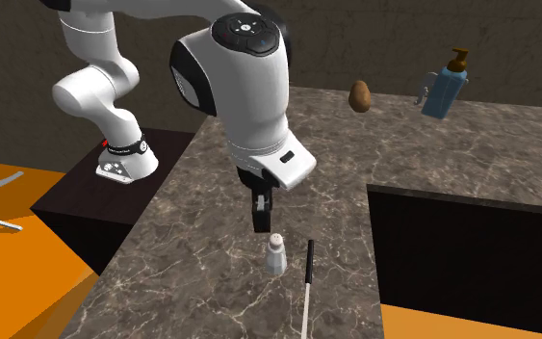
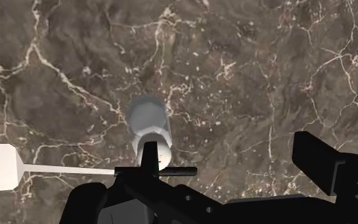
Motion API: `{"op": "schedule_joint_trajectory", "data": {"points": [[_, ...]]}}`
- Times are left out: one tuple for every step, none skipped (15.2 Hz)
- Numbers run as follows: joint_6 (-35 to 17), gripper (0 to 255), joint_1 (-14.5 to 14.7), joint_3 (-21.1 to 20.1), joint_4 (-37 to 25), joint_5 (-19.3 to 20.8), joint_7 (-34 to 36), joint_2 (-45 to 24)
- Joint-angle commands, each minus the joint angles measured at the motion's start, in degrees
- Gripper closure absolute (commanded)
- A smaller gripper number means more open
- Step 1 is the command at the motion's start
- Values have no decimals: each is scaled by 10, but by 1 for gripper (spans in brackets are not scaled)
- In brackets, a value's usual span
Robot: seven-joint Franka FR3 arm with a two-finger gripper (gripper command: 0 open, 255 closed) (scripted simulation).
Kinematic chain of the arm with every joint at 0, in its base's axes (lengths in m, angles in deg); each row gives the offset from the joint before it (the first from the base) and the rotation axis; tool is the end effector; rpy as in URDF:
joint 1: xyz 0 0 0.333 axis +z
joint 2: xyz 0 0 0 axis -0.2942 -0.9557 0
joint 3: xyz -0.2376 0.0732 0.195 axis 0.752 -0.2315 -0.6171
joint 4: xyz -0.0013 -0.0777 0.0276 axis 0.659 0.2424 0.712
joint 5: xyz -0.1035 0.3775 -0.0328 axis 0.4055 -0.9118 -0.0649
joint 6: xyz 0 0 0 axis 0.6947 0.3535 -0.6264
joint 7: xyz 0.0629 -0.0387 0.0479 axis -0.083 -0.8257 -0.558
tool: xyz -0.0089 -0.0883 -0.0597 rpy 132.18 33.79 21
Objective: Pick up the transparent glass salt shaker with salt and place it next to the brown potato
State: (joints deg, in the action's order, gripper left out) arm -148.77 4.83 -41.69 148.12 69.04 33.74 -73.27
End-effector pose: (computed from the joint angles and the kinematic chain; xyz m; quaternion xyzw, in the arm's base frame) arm 0.5605 -0.3377 0.4231 -0.9943 -0.0862 -0.0136 0.0607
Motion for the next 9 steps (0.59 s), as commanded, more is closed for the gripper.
{"op": "schedule_joint_trajectory", "data": {"points": [[11,0,-20,-4,-58,-20,-16,-50],[19,0,-31,-7,-90,-29,-22,-75],[27,0,-42,-10,-124,-37,-28,-102],[34,0,-52,-13,-154,-44,-31,-124],[27,0,-51,-14,-148,-44,-32,-125],[20,0,-50,-15,-142,-45,-33,-126],[14,0,-49,-15,-136,-46,-33,-127],[7,0,-49,-16,-131,-47,-34,-129],[0,0,-48,-17,-125,-48,-35,-130]]}}
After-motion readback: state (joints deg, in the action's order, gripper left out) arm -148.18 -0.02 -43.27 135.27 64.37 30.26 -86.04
